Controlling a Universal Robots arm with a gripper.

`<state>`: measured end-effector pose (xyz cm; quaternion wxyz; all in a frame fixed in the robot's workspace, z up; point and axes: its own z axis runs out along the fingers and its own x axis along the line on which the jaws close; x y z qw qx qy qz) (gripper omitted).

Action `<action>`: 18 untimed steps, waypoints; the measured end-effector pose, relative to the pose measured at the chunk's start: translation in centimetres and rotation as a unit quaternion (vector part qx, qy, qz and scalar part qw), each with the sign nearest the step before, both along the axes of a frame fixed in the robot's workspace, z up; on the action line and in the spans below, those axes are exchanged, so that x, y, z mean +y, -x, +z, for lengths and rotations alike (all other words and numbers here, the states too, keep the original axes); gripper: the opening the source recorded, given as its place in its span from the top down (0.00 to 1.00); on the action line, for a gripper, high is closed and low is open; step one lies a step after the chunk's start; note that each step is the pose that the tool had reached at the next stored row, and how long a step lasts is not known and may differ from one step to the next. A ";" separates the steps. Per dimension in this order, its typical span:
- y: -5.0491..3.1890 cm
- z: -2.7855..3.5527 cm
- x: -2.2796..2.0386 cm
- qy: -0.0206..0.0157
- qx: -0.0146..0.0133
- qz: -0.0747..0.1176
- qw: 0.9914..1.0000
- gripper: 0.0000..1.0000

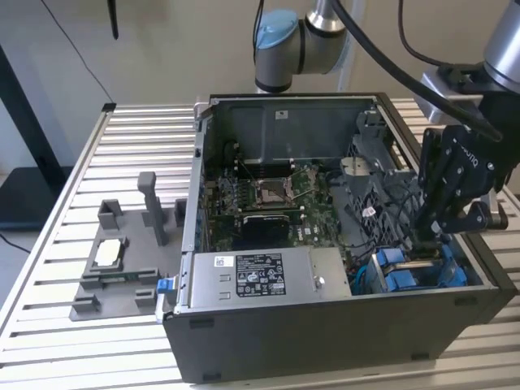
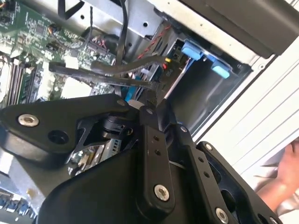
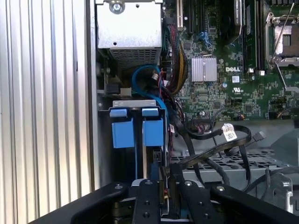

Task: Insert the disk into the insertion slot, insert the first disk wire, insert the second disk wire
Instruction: 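Insert the second disk wire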

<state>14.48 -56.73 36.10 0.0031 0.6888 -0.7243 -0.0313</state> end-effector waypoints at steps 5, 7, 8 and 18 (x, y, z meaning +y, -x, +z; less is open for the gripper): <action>0.07 0.59 0.13 0.000 -0.013 -0.001 1.000 0.76; 0.07 1.09 0.18 0.000 -0.015 -0.001 1.000 0.76; 0.07 1.37 0.19 0.000 -0.015 -0.001 1.000 0.76; 0.08 2.81 0.24 0.000 -0.016 -0.001 1.000 0.76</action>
